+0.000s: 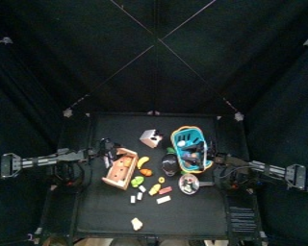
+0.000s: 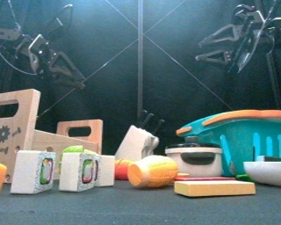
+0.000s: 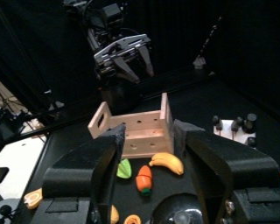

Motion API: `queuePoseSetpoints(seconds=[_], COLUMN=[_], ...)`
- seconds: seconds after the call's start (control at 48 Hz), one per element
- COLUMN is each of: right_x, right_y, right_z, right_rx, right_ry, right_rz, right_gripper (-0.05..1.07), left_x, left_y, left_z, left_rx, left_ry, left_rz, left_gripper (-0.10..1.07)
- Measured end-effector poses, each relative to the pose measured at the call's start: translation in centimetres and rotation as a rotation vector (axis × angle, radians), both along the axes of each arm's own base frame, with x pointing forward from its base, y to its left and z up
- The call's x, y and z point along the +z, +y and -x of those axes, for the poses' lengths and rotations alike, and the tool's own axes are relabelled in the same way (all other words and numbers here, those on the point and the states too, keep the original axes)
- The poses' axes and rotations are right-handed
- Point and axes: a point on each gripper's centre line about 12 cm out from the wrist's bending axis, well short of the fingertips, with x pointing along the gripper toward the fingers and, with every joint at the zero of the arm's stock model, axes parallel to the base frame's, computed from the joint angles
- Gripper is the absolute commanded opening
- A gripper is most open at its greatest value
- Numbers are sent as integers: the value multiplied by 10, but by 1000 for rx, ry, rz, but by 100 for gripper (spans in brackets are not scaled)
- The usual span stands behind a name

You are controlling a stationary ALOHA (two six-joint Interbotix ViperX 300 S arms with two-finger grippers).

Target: Move toolbox to left and up

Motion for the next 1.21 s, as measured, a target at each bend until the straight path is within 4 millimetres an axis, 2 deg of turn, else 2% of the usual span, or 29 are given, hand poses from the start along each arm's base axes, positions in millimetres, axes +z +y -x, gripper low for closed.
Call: queuePoseSetpoints(seconds=[0.25,0.417,0.688,1.208], right_x=[0,0,-4,-8], right_y=[1,2,2,1], right_z=[-1,-1,-3,-4], right_rx=[3,7,6,6], right_ry=[-7,-5,9,23], right_rz=[-21,-20,-25,-23], right_gripper=[85,85,85,85], left_x=[-9,-24,-35,-73], left_y=[1,4,9,32], left_z=[3,5,3,-1], left_rx=[-8,-14,-40,16], left_ry=[61,134,211,345], left_rz=[-17,-55,-132,-83], left_gripper=[83,85,101,98])
